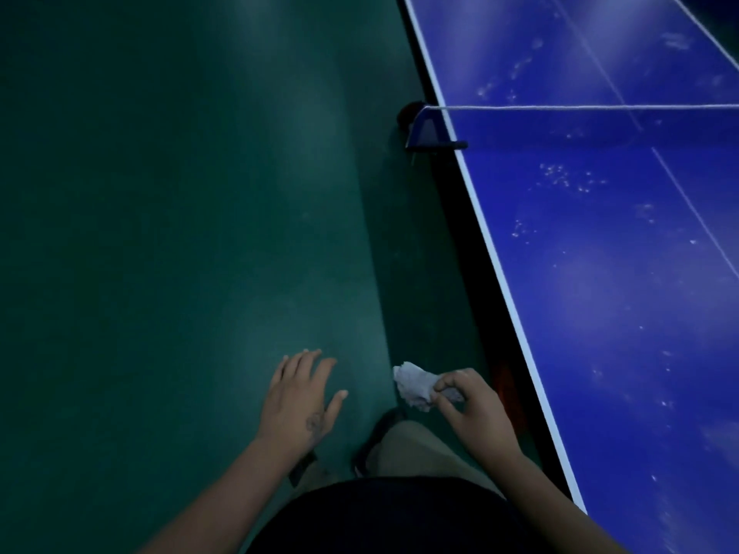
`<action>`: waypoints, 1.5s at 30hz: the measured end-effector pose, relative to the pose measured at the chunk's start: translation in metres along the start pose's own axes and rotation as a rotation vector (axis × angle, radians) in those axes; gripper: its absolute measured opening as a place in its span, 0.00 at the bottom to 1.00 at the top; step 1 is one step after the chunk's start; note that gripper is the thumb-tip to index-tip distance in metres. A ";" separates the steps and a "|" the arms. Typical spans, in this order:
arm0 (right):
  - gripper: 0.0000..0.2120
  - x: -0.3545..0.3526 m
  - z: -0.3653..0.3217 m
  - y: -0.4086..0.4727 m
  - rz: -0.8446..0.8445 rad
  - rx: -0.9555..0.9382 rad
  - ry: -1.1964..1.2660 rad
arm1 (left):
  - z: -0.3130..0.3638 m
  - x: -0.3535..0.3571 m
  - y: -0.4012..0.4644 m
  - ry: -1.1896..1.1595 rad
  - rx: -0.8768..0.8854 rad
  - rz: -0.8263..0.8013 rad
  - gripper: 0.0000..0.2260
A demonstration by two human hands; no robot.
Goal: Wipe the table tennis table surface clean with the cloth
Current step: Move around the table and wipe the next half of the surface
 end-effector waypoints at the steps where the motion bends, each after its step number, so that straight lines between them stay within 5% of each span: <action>1: 0.09 -0.004 0.001 0.012 0.013 0.014 0.012 | 0.003 -0.003 0.019 0.002 0.020 -0.003 0.25; 17: 0.09 -0.137 0.045 0.252 0.124 0.117 0.127 | 0.110 -0.054 0.320 0.073 0.191 -0.032 0.26; 30: 0.09 -0.179 0.056 0.359 0.308 0.229 0.199 | 0.139 -0.058 0.487 0.042 0.403 -0.069 0.27; 45: 0.15 -0.185 0.021 0.424 0.747 0.447 0.210 | 0.171 -0.048 0.667 0.045 0.842 -0.211 0.27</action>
Point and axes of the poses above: each hand's wrist, its own y-axis towards the middle knuckle, its own x-axis out of the palm, z = x × y, the point moved 7 cm from there along y, towards the middle knuckle, and after that the axes turned 13 degrees about y, right-handed, at the moved point
